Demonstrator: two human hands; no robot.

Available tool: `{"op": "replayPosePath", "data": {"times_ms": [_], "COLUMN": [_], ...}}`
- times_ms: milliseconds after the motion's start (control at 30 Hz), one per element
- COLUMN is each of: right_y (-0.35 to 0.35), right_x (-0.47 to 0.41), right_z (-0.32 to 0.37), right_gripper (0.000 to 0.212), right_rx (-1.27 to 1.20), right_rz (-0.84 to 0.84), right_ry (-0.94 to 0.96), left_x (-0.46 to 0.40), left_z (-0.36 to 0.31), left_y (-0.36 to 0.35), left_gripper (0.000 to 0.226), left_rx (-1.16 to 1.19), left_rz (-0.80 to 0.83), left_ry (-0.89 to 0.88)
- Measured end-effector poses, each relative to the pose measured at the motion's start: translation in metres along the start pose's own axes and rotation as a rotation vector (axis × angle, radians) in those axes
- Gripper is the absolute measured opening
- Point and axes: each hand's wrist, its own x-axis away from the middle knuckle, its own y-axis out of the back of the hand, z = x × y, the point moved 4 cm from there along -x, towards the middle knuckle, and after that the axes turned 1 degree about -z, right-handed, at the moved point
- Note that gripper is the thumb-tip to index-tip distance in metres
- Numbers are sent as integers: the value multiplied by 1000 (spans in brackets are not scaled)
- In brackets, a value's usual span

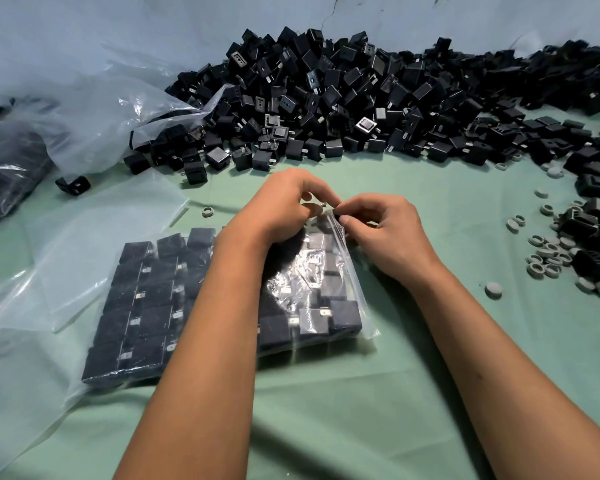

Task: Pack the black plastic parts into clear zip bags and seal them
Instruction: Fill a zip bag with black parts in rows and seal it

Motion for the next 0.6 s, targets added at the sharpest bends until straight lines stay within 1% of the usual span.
{"op": "replayPosePath", "data": {"times_ms": [67, 100, 200, 433, 533, 600], "right_y": [-1, -2, -3, -3, -2, -2], "right_x": [-1, -1, -1, 1, 2, 2], "right_z": [-4, -5, -8, -9, -10, -10], "right_gripper": [3, 2, 13, 20, 20, 18], "right_rx": [11, 17, -5, -60, -55, -60], "right_rz": [-60, -78, -102, -84, -79, -73], "right_ry": [-49, -67, -117, -165, -164, -161], "left_x": [-1, -1, 0, 1, -1, 0], "left_z": [-1, -2, -6, -11, -12, -12], "left_y": [0, 0, 0, 0, -3, -5], "left_gripper": [42, 36, 20, 15, 12, 14], "left_rx": [2, -7, -25, -84, -166, -200], "left_rz": [14, 23, 42, 52, 51, 56], "left_ry": [-20, -36, -71, -85, -101, -93]}}
